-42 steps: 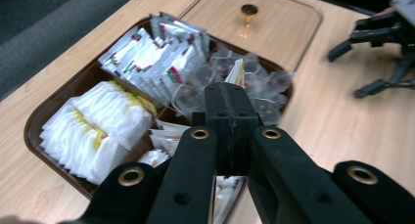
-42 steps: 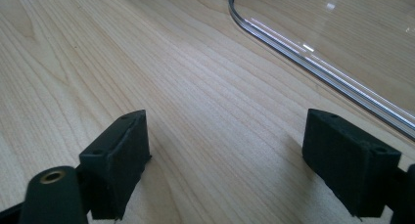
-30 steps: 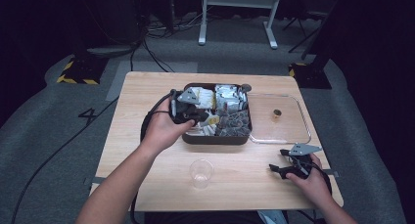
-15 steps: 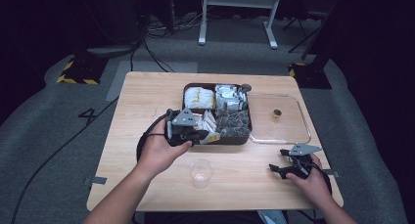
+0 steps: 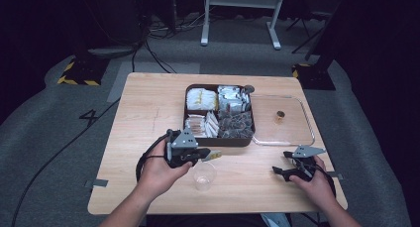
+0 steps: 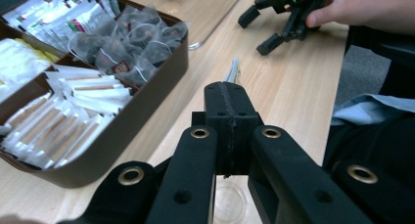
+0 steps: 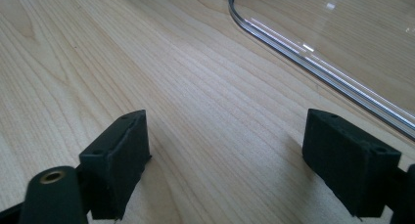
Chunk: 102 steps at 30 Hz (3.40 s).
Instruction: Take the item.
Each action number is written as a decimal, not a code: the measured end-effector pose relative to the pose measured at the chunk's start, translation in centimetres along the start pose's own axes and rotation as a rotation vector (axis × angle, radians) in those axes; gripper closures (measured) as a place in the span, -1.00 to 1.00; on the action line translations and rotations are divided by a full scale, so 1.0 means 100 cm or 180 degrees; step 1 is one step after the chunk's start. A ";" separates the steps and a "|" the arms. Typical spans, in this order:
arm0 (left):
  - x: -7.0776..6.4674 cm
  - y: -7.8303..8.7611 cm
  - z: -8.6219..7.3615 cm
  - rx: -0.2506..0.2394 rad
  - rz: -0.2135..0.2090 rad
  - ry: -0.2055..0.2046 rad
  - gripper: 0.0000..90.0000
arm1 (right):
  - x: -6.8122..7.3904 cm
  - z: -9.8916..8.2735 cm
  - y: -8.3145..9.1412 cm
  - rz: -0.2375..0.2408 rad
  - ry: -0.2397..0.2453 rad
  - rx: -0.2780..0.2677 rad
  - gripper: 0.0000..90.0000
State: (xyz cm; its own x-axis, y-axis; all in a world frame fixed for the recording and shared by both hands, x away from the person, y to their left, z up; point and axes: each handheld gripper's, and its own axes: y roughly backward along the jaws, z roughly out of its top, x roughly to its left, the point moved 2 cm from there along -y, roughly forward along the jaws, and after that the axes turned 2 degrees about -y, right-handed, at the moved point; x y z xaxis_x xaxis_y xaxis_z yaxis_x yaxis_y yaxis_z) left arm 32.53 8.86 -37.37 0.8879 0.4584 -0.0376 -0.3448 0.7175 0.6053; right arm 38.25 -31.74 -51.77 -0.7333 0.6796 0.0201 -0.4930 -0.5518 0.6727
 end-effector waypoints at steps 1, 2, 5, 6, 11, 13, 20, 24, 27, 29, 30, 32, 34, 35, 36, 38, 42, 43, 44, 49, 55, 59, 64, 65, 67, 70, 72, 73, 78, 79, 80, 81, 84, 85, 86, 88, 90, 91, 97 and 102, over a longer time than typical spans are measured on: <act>-0.002 0.000 -0.001 -0.0009 -0.0005 0.0004 1.00 | 0.000 0.000 0.000 0.0000 0.0000 0.0000 -0.61; -0.003 0.000 -0.003 0.0002 -0.0011 -0.0004 1.00 | 0.000 0.000 0.000 0.0000 -0.0001 0.0000 -0.61; -0.007 -0.001 -0.007 0.0026 -0.0041 0.0008 1.00 | 0.000 0.000 0.000 0.0001 -0.0001 0.0000 -0.61; -0.008 -0.001 -0.008 0.0023 -0.0051 0.0005 1.00 | 0.000 0.000 0.000 0.0000 -0.0001 0.0000 -0.61; -0.011 -0.003 -0.014 0.0030 -0.0033 -0.0010 1.00 | 0.000 0.000 0.000 0.0000 0.0000 0.0000 -0.61; -0.013 -0.005 -0.017 0.0054 -0.0071 -0.0002 1.00 | 0.000 0.000 0.000 0.0000 -0.0001 0.0001 -0.61; -0.015 -0.009 -0.025 0.0066 -0.0116 0.0050 1.00 | 0.000 0.000 0.000 0.0000 -0.0001 0.0000 -0.61; -0.014 -0.009 -0.027 0.0068 -0.0079 0.0041 1.00 | 0.000 0.000 0.000 0.0000 0.0000 0.0000 -0.61; -0.014 -0.009 -0.029 0.0077 -0.0071 0.0049 1.00 | 0.000 0.000 0.000 -0.0003 -0.0005 0.0001 -0.61; -0.014 -0.010 -0.031 0.0082 -0.0088 0.0064 1.00 | 0.000 0.000 0.000 -0.0005 -0.0008 0.0001 -0.61; -0.014 -0.010 -0.031 0.0102 -0.0108 0.0066 1.00 | 0.000 0.000 0.000 -0.0005 -0.0008 0.0001 -0.61; -0.013 -0.011 -0.033 0.0107 -0.0111 0.0066 1.00 | 0.000 0.000 0.000 -0.0006 -0.0008 0.0001 -0.61; -0.012 -0.012 -0.034 0.0115 -0.0121 0.0076 0.71 | 0.000 0.000 0.000 -0.0005 -0.0008 0.0001 -0.61; -0.011 -0.012 -0.034 0.0110 -0.0099 0.0060 0.58 | 0.000 0.000 0.000 -0.0005 -0.0008 0.0001 -0.61; -0.011 -0.012 -0.034 0.0126 -0.0089 0.0051 0.53 | 0.000 0.000 0.000 -0.0005 -0.0007 0.0001 -0.61; -0.012 -0.011 -0.034 0.0114 -0.0136 0.0103 0.46 | 0.000 0.000 0.000 -0.0005 -0.0008 0.0001 -0.61; -0.010 -0.009 -0.033 0.0080 -0.0113 0.0120 0.30 | 0.000 0.000 0.000 -0.0005 -0.0008 0.0001 -0.61; -0.009 -0.008 -0.033 0.0065 -0.0092 0.0127 0.26 | 0.000 0.000 0.000 -0.0005 -0.0008 0.0002 -0.61; -0.007 -0.007 -0.033 0.0046 -0.0063 0.0134 0.22 | 0.000 0.000 0.000 -0.0005 -0.0008 0.0001 -0.61; 0.001 0.003 -0.033 0.0014 0.0110 0.0162 0.06 | 0.000 0.000 0.000 -0.0004 -0.0009 0.0002 -0.61; 0.014 0.015 -0.037 0.0044 0.0330 0.0182 -0.14 | 0.001 0.000 0.000 -0.0034 -0.0031 -0.0001 -0.61; 0.022 0.026 -0.041 0.0023 0.0478 0.0229 -0.19 | 0.001 0.000 0.000 -0.0032 -0.0033 -0.0002 -0.61; 0.031 0.039 -0.051 0.0027 0.0652 0.0240 -0.24 | 0.001 0.000 0.000 -0.0032 -0.0033 -0.0002 -0.61; 0.033 0.042 -0.054 0.0035 0.0670 0.0250 -0.24 | 0.001 0.000 0.000 -0.0034 -0.0032 0.0000 -0.61; 0.037 0.046 -0.060 0.0069 0.0708 0.0268 -0.26 | 0.001 0.000 0.000 -0.0034 -0.0033 0.0000 -0.61; 0.043 0.052 -0.069 0.0103 0.0773 0.0285 -0.29 | 0.001 0.000 0.000 -0.0036 -0.0035 -0.0001 -0.61; 0.047 0.056 -0.074 0.0107 0.0795 0.0299 -0.30 | 0.001 0.000 0.000 -0.0038 -0.0036 -0.0001 -0.61; 0.049 0.058 -0.077 0.0116 0.0800 0.0297 -0.30 | 0.001 0.000 0.000 -0.0038 -0.0036 -0.0002 -0.61; 0.056 0.063 -0.090 0.0155 0.0848 0.0341 -0.32 | 0.001 0.000 0.000 -0.0038 -0.0035 -0.0001 -0.61; 0.057 0.063 -0.093 0.0178 0.0869 0.0361 -0.32 | 0.001 0.000 0.000 -0.0035 -0.0036 -0.0002 -0.61; 0.059 0.064 -0.097 0.0211 0.0888 0.0372 -0.32 | 0.001 0.000 0.000 -0.0037 -0.0036 -0.0001 -0.61; 0.061 0.064 -0.101 0.0230 0.0892 0.0406 -0.33 | 0.001 0.000 0.000 -0.0037 -0.0035 -0.0001 -0.61; 0.066 0.064 -0.111 0.0354 0.0979 0.0454 -0.34 | 0.001 0.000 0.000 -0.0036 -0.0036 -0.0001 -0.61; 0.067 0.064 -0.114 0.0397 0.1003 0.0473 -0.34 | 0.001 0.000 0.000 -0.0037 -0.0036 -0.0002 -0.61; 0.069 0.064 -0.118 0.0441 0.1016 0.0501 -0.34 | 0.001 0.000 0.000 -0.0037 -0.0036 -0.0001 -0.61; 0.073 0.064 -0.125 0.0462 0.1043 0.0547 -0.34 | 0.001 0.000 0.000 -0.0037 -0.0037 -0.0001 -0.61; 0.078 0.063 -0.130 0.0456 0.1077 0.0574 -0.34 | 0.001 0.000 0.000 -0.0036 -0.0036 -0.0001 -0.61; 0.080 0.063 -0.133 0.0477 0.1088 0.0598 -0.34 | 0.001 0.000 0.000 -0.0037 -0.0036 -0.0001 -0.61; 0.089 0.060 -0.153 0.0594 0.1137 0.0755 -0.34 | 0.001 0.000 0.000 -0.0036 -0.0036 -0.0002 -0.61; 0.090 0.056 -0.169 0.0712 0.1155 0.0872 -0.35 | 0.001 0.000 0.000 -0.0036 -0.0037 -0.0002 -0.61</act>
State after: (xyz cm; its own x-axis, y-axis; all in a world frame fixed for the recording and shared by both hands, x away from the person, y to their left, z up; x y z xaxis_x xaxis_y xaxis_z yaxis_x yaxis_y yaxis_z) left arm 33.42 25.92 -47.77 0.6002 0.7997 0.0176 -0.5160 0.3703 0.7724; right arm 38.12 -31.71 -51.77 -0.7222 0.6914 0.0210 -0.5015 -0.5442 0.6725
